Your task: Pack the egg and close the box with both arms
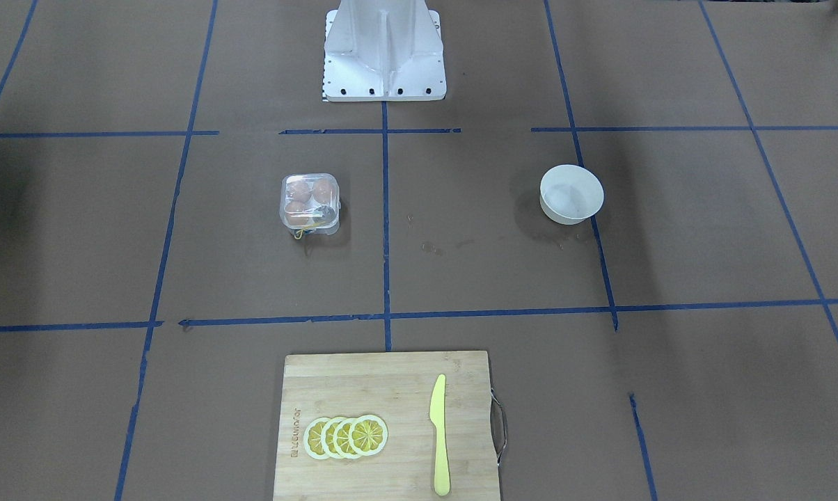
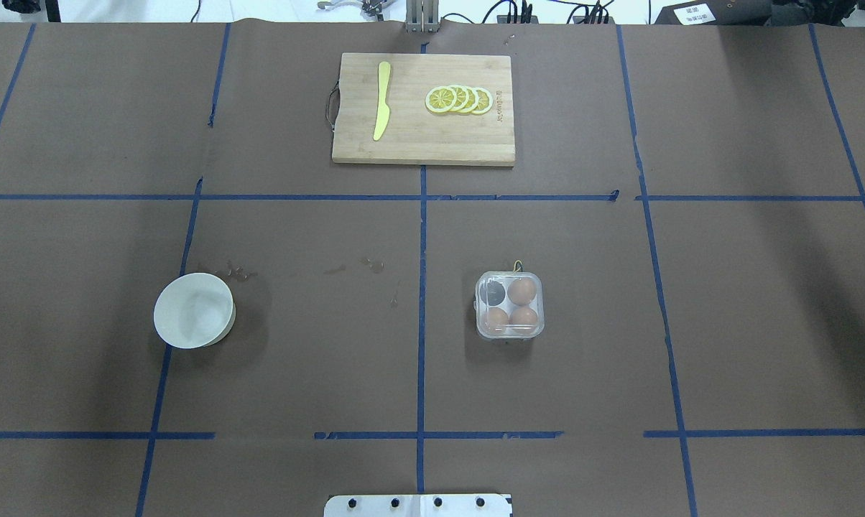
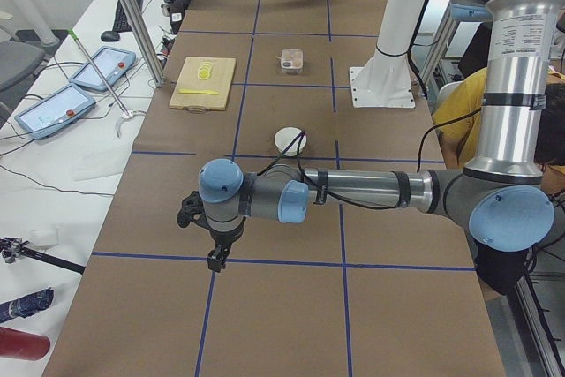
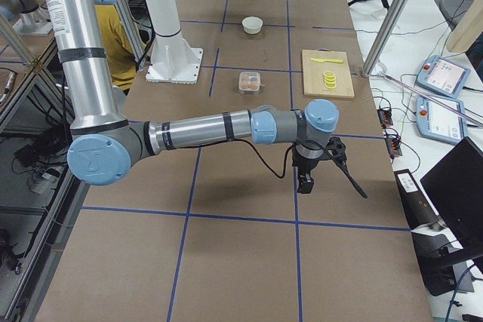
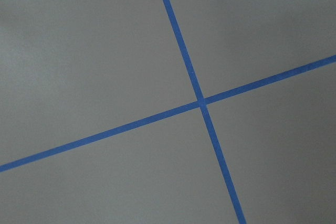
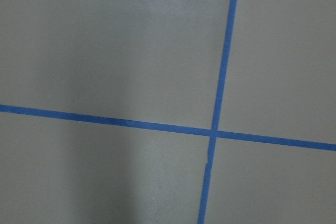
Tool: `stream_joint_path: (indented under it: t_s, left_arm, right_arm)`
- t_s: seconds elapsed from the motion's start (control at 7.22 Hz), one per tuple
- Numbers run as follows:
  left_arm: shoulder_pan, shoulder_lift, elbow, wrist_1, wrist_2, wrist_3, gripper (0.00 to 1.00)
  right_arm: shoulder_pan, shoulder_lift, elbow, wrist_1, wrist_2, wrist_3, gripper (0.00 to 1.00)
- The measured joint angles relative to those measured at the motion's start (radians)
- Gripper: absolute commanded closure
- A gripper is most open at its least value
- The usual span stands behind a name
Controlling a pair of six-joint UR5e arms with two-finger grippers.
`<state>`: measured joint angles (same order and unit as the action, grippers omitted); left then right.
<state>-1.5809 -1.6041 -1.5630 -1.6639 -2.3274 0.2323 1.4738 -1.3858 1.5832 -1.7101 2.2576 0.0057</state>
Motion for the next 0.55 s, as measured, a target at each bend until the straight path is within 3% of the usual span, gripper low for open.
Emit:
stream_joint_path:
  t_s: [0.55]
  left_arm:
    - [-0.035,-0.021,0.000,0.004,-0.031,0.009,0.00]
  right_arm:
    - [0.034,-0.051,0.001,-0.038,-0.028,-0.013,0.00]
